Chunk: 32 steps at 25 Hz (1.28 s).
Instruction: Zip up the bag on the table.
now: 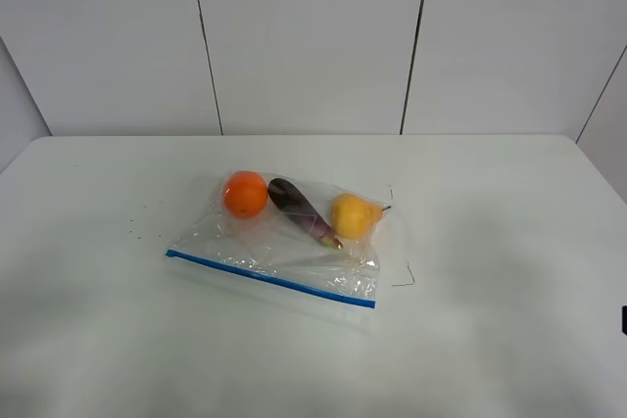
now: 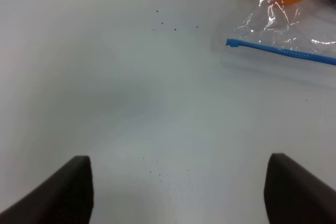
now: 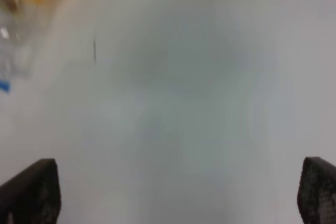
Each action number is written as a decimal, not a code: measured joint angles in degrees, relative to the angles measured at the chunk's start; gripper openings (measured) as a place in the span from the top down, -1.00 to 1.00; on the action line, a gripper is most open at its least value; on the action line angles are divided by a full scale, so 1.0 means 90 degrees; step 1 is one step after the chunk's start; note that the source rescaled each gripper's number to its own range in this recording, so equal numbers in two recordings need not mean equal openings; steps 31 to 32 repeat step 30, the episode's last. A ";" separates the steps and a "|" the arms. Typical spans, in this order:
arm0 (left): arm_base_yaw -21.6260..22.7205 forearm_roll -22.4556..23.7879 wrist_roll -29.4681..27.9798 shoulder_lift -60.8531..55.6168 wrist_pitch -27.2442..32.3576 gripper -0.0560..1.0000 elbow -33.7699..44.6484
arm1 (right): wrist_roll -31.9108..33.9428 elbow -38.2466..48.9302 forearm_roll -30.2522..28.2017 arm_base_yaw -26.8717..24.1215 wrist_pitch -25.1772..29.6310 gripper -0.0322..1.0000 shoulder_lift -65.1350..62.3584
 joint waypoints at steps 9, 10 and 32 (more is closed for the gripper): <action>0.0000 0.0000 0.0000 0.0000 0.0000 -0.99 0.0007 | 0.0025 0.0007 -0.0027 0.0000 -0.0013 -1.00 -0.1500; 0.0000 0.0000 0.0000 0.0000 0.0000 -0.99 0.0007 | 0.0031 0.0007 -0.0027 0.0000 -0.0013 -1.00 -0.1500; 0.0000 0.0000 0.0000 0.0000 0.0000 -0.99 0.0007 | 0.0037 0.0007 -0.0045 0.0000 -0.0013 -1.00 -0.1500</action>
